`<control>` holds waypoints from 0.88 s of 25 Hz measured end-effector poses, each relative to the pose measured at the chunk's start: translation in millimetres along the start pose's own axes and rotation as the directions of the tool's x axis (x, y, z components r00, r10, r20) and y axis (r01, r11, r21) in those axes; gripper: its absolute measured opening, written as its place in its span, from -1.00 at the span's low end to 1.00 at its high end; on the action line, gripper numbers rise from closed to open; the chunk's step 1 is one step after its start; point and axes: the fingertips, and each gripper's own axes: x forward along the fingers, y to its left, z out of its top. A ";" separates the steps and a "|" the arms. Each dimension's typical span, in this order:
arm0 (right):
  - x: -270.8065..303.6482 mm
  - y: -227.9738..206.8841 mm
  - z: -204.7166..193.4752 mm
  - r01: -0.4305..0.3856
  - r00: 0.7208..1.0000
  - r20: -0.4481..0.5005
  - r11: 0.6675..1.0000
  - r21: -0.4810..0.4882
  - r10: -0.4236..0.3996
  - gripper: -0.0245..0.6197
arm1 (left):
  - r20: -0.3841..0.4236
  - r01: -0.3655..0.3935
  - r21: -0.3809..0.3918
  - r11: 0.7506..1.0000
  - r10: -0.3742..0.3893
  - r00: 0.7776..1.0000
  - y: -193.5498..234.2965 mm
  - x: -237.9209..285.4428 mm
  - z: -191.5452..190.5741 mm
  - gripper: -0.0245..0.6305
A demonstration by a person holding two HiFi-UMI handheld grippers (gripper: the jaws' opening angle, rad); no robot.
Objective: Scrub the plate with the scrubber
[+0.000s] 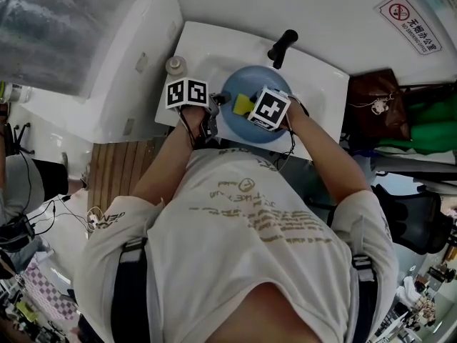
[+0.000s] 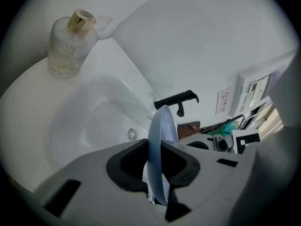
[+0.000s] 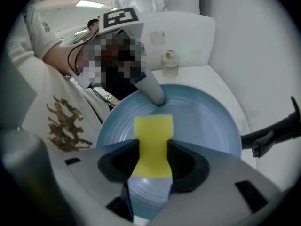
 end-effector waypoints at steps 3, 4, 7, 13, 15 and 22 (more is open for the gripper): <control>-0.2 22.0 -1.0 -0.038 0.999 -0.017 0.996 -0.083 0.036 -0.32 | 0.009 0.004 -0.012 1.000 -0.004 1.000 0.9 0.1 0.5 -0.73; -1.0 29.1 0.5 -0.053 0.999 -0.016 0.992 -0.112 0.052 -0.32 | 0.013 0.008 -0.018 1.000 -0.008 1.000 1.1 -0.1 1.0 -0.73; -2.7 42.1 1.2 -0.076 0.997 -0.009 0.986 -0.147 0.075 -0.32 | 0.024 0.014 -0.033 0.999 -0.013 1.000 2.1 -1.5 2.8 -0.73; -4.2 26.1 -15.4 -0.049 0.999 -0.016 0.997 -0.060 0.048 -0.32 | 0.029 0.018 -0.034 0.999 -0.017 0.999 -0.8 0.4 3.6 -0.73; -5.6 15.9 -18.8 -0.035 0.999 -0.013 0.999 -0.029 0.035 -0.32 | 0.031 0.023 -0.031 0.999 -0.022 0.999 -1.8 0.9 4.7 -0.73; -6.4 -25.2 -30.7 0.021 0.999 -0.031 0.998 0.060 -0.019 -0.32 | -0.023 0.022 0.010 1.000 -0.022 0.999 -4.6 6.4 -2.7 -0.73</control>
